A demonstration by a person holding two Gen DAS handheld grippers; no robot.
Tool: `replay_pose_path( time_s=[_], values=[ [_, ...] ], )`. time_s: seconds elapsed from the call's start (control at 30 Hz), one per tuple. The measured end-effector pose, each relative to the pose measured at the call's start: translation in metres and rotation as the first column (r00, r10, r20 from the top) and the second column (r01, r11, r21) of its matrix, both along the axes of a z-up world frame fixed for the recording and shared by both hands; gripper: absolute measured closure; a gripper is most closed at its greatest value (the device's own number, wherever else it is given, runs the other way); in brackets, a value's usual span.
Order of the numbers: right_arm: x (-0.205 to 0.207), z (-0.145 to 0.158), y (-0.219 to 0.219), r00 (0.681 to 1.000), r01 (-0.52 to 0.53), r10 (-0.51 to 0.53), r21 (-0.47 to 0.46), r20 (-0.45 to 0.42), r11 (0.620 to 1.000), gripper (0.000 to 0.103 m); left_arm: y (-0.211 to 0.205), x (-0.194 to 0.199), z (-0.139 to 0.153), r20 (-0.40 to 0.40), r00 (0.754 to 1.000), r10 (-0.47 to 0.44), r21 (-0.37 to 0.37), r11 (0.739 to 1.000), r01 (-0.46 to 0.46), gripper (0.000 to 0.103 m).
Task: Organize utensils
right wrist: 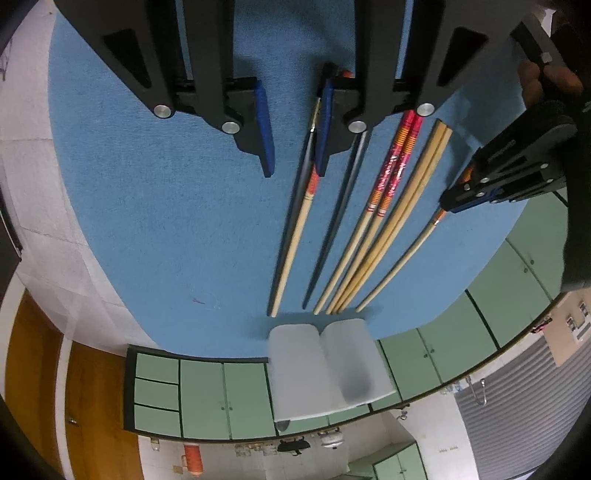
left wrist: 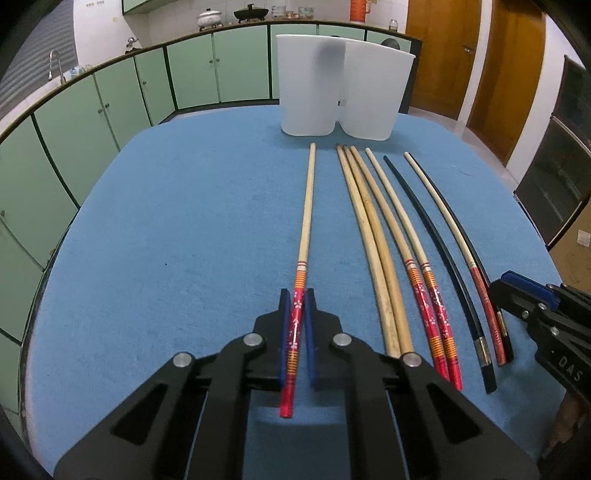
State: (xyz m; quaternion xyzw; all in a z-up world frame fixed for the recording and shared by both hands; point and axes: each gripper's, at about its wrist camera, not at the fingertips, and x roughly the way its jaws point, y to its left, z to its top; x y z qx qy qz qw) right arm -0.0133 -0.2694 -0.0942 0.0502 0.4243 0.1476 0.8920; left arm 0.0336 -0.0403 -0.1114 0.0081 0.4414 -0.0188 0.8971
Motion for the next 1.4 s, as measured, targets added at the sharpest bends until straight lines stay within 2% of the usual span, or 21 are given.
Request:
replay_pose_path(
  time_s=[0.5, 0.77, 0.97, 1.1, 1.17, 1.23, 1.4],
  values=[
    [0.002, -0.003, 0.013, 0.999, -0.05, 0.05, -0.047, -0.004, 0.998, 0.081, 0.001, -0.005, 0.001, 0.004, 0.999, 0.049, -0.002, 0.999, -0.049, 0.097],
    [0.005, -0.003, 0.01, 1.0, -0.026, 0.026, -0.041, -0.011, 0.999, 0.093, 0.003, -0.004, 0.0, 0.004, 0.998, 0.063, -0.008, 0.998, -0.063, 0.097],
    [0.014, -0.003, 0.004, 1.0, 0.002, -0.002, -0.014, -0.017, 1.0, 0.094, 0.002, -0.003, 0.001, 0.011, 0.997, 0.076, -0.018, 0.997, -0.076, 0.095],
    [0.006, 0.0, 0.002, 1.0, -0.016, 0.016, 0.011, -0.01, 1.0, 0.091, 0.01, -0.008, 0.002, 0.011, 0.999, 0.041, -0.082, 0.996, -0.04, 0.086],
    [-0.004, 0.003, -0.001, 1.0, -0.019, 0.019, 0.019, 0.01, 1.0, 0.091, 0.011, -0.015, 0.003, 0.021, 1.0, 0.02, -0.077, 0.997, -0.019, 0.074],
    [-0.011, 0.004, -0.004, 1.0, -0.019, 0.019, 0.024, 0.024, 1.0, 0.089, 0.011, -0.021, 0.004, 0.026, 1.0, 0.01, -0.07, 0.998, -0.008, 0.066],
    [-0.021, -0.002, -0.006, 1.0, -0.028, 0.028, 0.037, 0.012, 0.999, 0.088, 0.016, -0.03, 0.002, 0.032, 0.999, 0.015, -0.079, 0.997, -0.012, 0.066]
  ],
)
